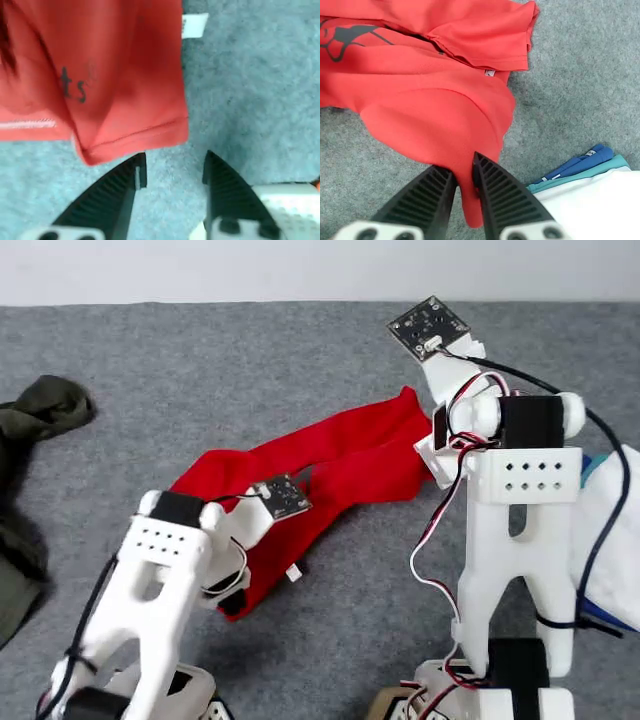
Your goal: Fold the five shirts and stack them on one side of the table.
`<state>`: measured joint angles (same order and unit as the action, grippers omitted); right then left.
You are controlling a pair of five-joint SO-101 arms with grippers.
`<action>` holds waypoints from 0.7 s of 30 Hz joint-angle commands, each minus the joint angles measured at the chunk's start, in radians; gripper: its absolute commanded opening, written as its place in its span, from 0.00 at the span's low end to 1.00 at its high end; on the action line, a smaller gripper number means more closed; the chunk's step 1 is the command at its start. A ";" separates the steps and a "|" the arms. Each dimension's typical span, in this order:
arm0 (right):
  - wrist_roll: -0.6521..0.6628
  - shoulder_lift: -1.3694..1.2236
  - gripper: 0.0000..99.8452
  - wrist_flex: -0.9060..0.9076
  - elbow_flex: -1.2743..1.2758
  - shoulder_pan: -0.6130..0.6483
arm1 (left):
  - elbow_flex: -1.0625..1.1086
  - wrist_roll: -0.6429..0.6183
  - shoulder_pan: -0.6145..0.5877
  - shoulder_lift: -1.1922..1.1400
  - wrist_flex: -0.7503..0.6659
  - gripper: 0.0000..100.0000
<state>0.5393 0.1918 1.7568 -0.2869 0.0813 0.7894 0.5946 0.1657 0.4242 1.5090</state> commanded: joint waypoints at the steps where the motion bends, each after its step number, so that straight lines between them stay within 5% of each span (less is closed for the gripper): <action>1: 0.003 0.038 0.01 0.041 -0.041 -0.013 | 0.012 -0.006 0.006 -0.097 -0.084 0.20; 10: 0.002 0.031 0.01 0.039 -0.041 -0.008 | 0.010 -0.063 0.006 -0.330 -0.261 0.20; 21: 0.002 0.031 0.01 0.039 -0.041 -0.010 | -0.165 -0.181 0.032 -0.628 -0.221 0.17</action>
<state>0.5393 0.1918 1.7568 -0.2869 0.0813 0.6820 0.4580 0.1734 -0.1128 1.2789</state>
